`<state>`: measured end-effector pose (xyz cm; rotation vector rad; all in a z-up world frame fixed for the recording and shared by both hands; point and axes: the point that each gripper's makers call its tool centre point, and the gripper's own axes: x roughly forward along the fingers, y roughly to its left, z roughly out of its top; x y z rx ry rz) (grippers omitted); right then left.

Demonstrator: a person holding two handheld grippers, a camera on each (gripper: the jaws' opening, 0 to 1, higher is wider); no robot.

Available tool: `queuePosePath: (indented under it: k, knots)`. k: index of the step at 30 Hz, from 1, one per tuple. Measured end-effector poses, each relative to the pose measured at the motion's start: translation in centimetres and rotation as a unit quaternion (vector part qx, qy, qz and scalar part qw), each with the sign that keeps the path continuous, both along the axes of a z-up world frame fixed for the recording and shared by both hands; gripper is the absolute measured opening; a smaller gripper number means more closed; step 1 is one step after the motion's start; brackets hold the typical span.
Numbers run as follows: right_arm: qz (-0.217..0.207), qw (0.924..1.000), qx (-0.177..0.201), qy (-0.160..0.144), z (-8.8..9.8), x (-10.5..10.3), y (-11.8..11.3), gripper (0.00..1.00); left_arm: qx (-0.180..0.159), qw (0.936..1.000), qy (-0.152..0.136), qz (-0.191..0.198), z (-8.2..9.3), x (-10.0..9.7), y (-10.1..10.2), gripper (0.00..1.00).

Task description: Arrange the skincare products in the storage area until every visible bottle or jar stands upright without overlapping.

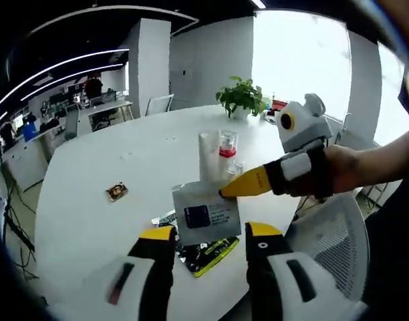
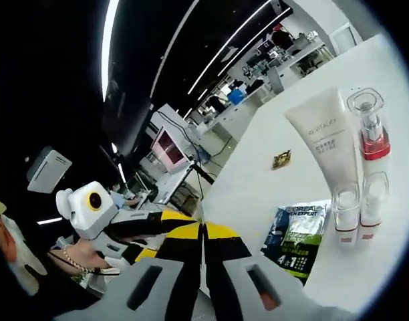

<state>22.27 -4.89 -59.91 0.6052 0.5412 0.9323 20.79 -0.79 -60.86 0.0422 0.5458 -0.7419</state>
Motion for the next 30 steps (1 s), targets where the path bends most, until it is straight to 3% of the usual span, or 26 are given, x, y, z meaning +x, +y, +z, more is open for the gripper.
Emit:
queuePosePath:
  k: [5, 6, 9, 14, 19, 24, 28, 30]
  knots:
    - [0.007, 0.9998, 0.018, -0.003, 1.1, -0.4, 0.2, 0.01, -0.096, 0.9936, 0.058, 0.015, 1.0, 0.0, 1.2, 0.35]
    - [0.008, 0.9997, 0.021, -0.004, 1.3, -0.4, 0.2, 0.01, -0.127, 0.9890, 0.075, 0.016, 1.2, 0.0, 1.6, 0.34]
    - [0.015, 0.9993, 0.034, -0.003, 1.9, -0.7, 0.6, 0.01, -0.189, 0.9774, 0.092, 0.023, 1.7, 0.2, 2.4, 0.29]
    - [0.027, 0.9983, 0.052, -0.004, 2.7, -1.1, 1.2, 0.01, -0.199, 0.9737, 0.107, 0.028, 1.0, -0.2, 3.7, 0.22]
    - [0.038, 0.9977, 0.057, -0.002, 3.0, -1.5, 2.1, 0.01, -0.255, 0.9590, 0.121, 0.027, 1.8, -0.9, 3.4, 0.13]
    - [0.039, 0.9977, 0.055, 0.001, 2.9, -1.5, 2.6, 0.01, -0.261, 0.9567, 0.125, 0.030, 1.8, -1.2, 3.6, 0.03]
    - [0.034, 0.9987, 0.038, 0.002, 2.5, -1.4, 3.0, 0.01, -0.271, 0.9518, 0.134, 0.049, 1.9, -1.3, 4.1, 0.01]
    - [0.033, 0.9993, 0.021, -0.001, 2.2, -1.3, 3.2, 0.01, -0.267, 0.9525, 0.136, 0.056, 1.8, -1.4, 4.3, 0.00]
